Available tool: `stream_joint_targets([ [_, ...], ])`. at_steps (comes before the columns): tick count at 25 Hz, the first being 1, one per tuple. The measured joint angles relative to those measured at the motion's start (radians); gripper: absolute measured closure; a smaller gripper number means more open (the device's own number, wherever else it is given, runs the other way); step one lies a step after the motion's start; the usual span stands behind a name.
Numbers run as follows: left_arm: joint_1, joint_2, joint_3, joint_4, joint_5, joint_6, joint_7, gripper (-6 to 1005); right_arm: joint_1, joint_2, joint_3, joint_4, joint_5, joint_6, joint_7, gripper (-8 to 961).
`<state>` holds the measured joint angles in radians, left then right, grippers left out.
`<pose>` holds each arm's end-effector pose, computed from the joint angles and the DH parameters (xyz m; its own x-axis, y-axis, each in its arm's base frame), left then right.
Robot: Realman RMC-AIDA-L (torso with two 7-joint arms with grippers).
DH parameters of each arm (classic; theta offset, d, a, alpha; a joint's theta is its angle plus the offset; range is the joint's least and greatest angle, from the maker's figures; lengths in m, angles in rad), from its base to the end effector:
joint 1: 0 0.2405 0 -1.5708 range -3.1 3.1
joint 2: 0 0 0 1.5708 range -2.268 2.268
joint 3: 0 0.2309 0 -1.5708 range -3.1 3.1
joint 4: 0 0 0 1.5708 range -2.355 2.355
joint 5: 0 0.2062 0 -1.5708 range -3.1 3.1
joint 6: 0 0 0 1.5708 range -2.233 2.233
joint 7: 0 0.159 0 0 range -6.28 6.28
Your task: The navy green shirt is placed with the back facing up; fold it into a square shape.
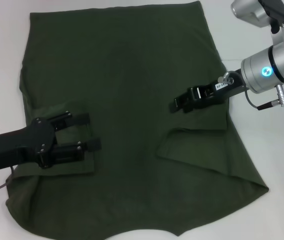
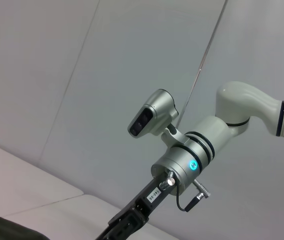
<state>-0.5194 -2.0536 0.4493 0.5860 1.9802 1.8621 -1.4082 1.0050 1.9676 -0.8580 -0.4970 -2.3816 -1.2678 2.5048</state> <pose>-0.2249 0.2927 0.0324 0.6091 0.3572 0.7081 0.4700 -0.8818 0.0405 0.1640 0.4200 -0.0135 0.4346 -0.8801 -0.1915 -0.8986 -0.4092 -0.1585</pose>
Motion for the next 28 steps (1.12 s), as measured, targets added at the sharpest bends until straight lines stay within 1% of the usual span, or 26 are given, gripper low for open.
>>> stream_joint_targets([
  [2,0.000,0.000,0.000,0.000,0.000,0.001,0.000,93,-0.005,-0.010,0.000,-0.005,-0.001,-0.001,0.014,585],
  [7,0.002,0.000,0.000,0.000,0.000,0.001,0.000,92,-0.042,-0.073,0.001,0.000,-0.005,0.001,0.067,330],
  [8,0.002,0.000,0.000,0.000,0.000,0.001,0.000,92,-0.050,-0.083,0.000,0.002,-0.006,0.006,0.075,279],
  [10,0.002,0.000,0.000,0.000,0.000,0.001,0.000,92,-0.065,-0.096,-0.002,0.003,-0.007,0.019,0.086,214],
  [12,0.002,0.000,0.000,0.000,0.000,0.001,0.000,92,-0.079,-0.103,-0.004,0.003,-0.008,0.044,0.090,149],
  [14,0.002,0.000,0.000,0.000,0.000,0.001,0.000,91,-0.088,-0.103,-0.006,0.007,-0.009,0.070,0.086,84],
  [18,0.003,0.000,0.000,0.000,0.000,0.000,0.000,91,-0.096,-0.092,-0.017,0.018,-0.010,0.117,0.068,64],
  [23,0.004,-0.003,0.002,-0.001,0.000,0.001,0.000,92,-0.095,-0.069,-0.023,0.044,-0.039,0.189,0.050,59],
  [28,0.006,-0.003,0.002,0.000,0.000,0.002,0.000,92,-0.099,-0.049,-0.024,0.046,-0.048,0.226,0.030,59],
])
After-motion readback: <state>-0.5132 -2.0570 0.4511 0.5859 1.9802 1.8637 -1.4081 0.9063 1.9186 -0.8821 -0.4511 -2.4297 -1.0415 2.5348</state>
